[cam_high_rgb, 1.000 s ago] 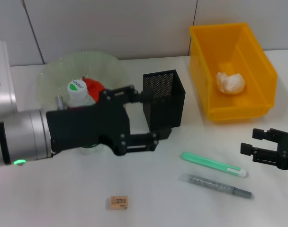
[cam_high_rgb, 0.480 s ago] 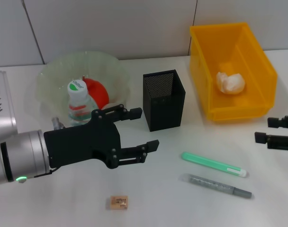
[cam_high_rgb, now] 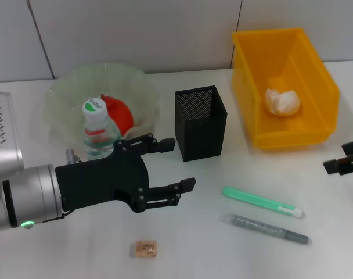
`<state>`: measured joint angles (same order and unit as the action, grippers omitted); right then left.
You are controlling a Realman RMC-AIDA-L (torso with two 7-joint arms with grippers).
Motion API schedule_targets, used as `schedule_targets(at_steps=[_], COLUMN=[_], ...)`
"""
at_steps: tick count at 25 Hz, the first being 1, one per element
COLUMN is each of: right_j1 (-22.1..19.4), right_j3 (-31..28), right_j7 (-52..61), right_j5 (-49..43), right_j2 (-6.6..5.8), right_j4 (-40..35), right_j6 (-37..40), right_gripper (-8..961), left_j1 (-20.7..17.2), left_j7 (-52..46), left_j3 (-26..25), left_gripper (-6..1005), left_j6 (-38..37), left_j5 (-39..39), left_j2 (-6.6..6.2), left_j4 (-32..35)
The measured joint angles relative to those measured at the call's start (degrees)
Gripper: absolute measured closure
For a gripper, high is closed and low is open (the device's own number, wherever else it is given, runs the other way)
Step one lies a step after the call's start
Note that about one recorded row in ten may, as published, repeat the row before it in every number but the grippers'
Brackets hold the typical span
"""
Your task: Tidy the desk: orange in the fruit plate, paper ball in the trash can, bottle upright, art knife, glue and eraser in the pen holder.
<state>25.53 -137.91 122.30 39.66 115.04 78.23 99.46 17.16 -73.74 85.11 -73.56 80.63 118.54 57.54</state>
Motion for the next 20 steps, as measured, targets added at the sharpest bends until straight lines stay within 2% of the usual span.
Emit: schedule_targets(at_steps=[4, 10, 20], right_j1=[5.2, 10.6, 12.4], right_j3=[3.7, 8.4, 23.4], right_j7=[4.8, 6.6, 5.8], right_j5=[-7.9, -15.5, -16.4], right_j2=[-0.98, -1.05, -0.55], right_j4=[-1.1, -3.6, -6.8], right_j6=[3.4, 3.3, -0.5], right_gripper=[198, 198, 199], left_j1=[0.1, 0.4, 1.8], left_j7=[0.0, 0.0, 0.1], left_j3=[0.1, 0.1, 0.1], left_gripper=[202, 202, 202], left_j6=[-0.1, -0.2, -0.2], left_j5=[0.0, -0.1, 0.1], left_j2=[0.01, 0.03, 0.02], left_j4=[-0.1, -0.1, -1.6])
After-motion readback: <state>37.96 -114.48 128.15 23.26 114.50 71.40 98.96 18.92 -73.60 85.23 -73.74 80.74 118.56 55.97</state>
